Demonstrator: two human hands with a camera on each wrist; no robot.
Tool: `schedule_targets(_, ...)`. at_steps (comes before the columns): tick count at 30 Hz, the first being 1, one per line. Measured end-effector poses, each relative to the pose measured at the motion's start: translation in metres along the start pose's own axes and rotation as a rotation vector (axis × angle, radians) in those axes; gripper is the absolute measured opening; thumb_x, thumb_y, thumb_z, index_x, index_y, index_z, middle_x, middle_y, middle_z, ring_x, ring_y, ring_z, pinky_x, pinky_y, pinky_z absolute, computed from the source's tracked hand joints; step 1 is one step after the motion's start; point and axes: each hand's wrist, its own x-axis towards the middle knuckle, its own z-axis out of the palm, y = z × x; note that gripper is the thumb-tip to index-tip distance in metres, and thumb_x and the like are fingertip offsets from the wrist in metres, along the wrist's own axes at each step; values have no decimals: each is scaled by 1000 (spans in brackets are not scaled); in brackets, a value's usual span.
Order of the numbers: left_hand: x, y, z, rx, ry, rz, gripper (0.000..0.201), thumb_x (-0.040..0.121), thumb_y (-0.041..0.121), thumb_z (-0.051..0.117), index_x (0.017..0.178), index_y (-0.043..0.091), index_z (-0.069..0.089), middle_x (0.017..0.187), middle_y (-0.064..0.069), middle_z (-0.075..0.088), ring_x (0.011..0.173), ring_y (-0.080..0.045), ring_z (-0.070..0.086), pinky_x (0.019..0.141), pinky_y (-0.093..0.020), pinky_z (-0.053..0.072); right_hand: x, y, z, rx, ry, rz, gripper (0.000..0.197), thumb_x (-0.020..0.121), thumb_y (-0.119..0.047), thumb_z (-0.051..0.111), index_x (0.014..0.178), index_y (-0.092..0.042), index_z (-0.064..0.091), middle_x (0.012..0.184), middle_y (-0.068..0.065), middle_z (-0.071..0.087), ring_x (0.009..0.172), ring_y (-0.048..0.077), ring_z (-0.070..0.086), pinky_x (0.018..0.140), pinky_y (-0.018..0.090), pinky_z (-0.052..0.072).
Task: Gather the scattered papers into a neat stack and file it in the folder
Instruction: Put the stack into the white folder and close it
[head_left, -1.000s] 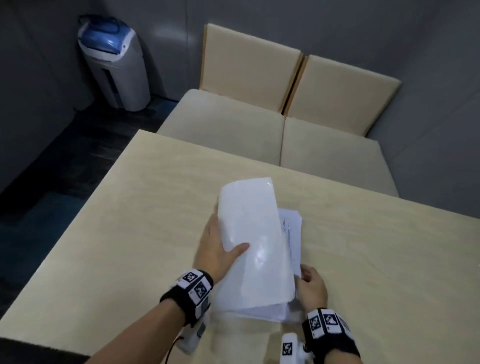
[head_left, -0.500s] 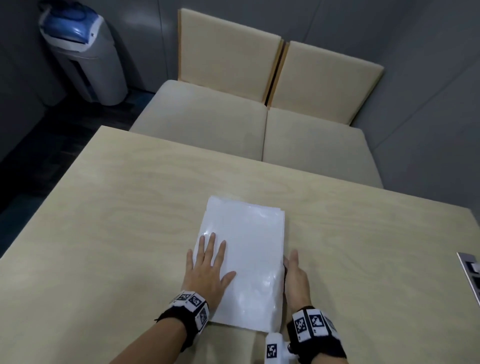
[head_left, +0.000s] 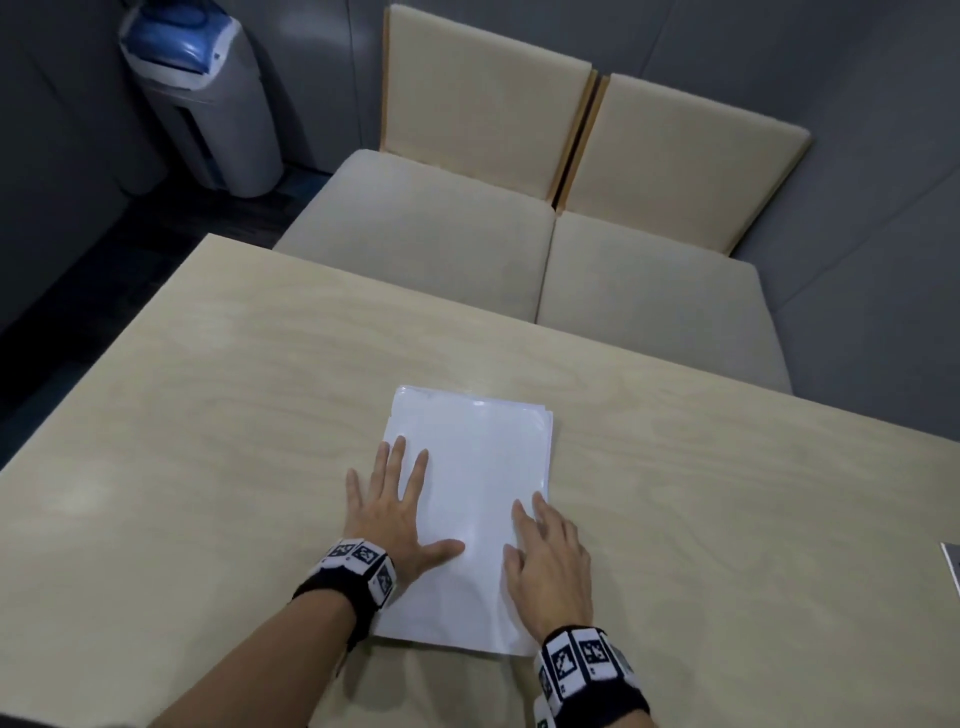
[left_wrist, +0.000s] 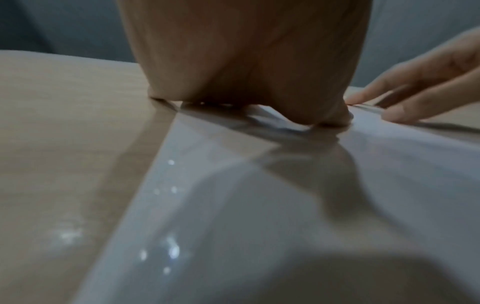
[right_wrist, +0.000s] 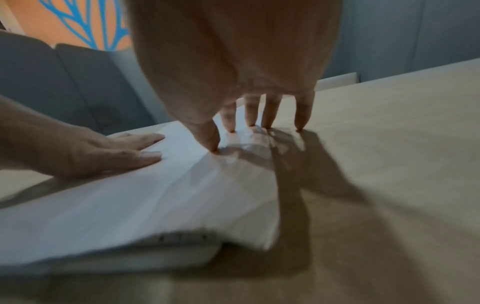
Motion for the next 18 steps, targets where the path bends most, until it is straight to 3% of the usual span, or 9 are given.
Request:
schedule_targets(2,0,0,-8,-77,8,-3,124,64,90,41,152,30,-21,159,1,-32,151,-23,-23,119,-56,-5,3,3,-4,116,24,141,65,89,-37,64,145,-13,41,152,10,36,135,28,39,108,37,39)
schedule_targets(4,-4,0,-14,-217,91,-76,119,68,77,60,157,23,2,166,-6,-7,153,-26,1,120,-47,12,8,6,-7,297,5,339,70,83,-31,73,139,-5,42,140,16,41,125,32,47,102,36,43)
schedule_targets(6,-13,-2,-15,-389,236,-236,107,69,58,76,149,8,28,151,-20,24,136,-35,29,111,-42,31,12,9,-8,416,-66,421,57,81,-25,72,128,-3,50,130,17,53,116,32,56,97,36,48)
schedule_targets(9,-26,0,-18,-525,219,-353,89,72,41,82,136,-3,39,130,-21,39,115,-35,43,100,-36,36,13,9,-10,458,-159,425,29,77,-26,65,101,-9,61,112,16,66,100,32,64,89,39,54)
schedule_targets(12,-27,1,-27,-747,126,-389,67,81,20,77,131,-2,38,126,-21,51,111,-36,56,91,-32,43,9,1,-14,585,-221,401,36,87,-18,58,121,-9,53,121,14,56,105,31,58,95,37,50)
schedule_targets(14,-24,-10,-33,-911,145,-388,45,83,8,69,121,2,46,114,-19,64,103,-36,64,84,-35,51,7,-3,-20,676,-234,374,37,92,-10,52,127,-9,43,120,12,57,106,30,58,95,39,50)
schedule_targets(16,-26,-28,-43,-1090,165,-349,34,81,2,67,112,9,54,107,-14,69,95,-34,68,82,-41,57,7,-7,-23,768,-265,382,35,95,-7,51,124,-12,33,111,7,59,101,26,57,82,35,49)
schedule_targets(18,-32,-49,-57,-1314,147,-289,35,80,-3,70,109,15,59,108,-13,72,89,-31,73,76,-43,60,10,-15,-25,878,-314,426,36,93,-7,56,123,-9,36,103,4,60,98,25,60,76,33,49)
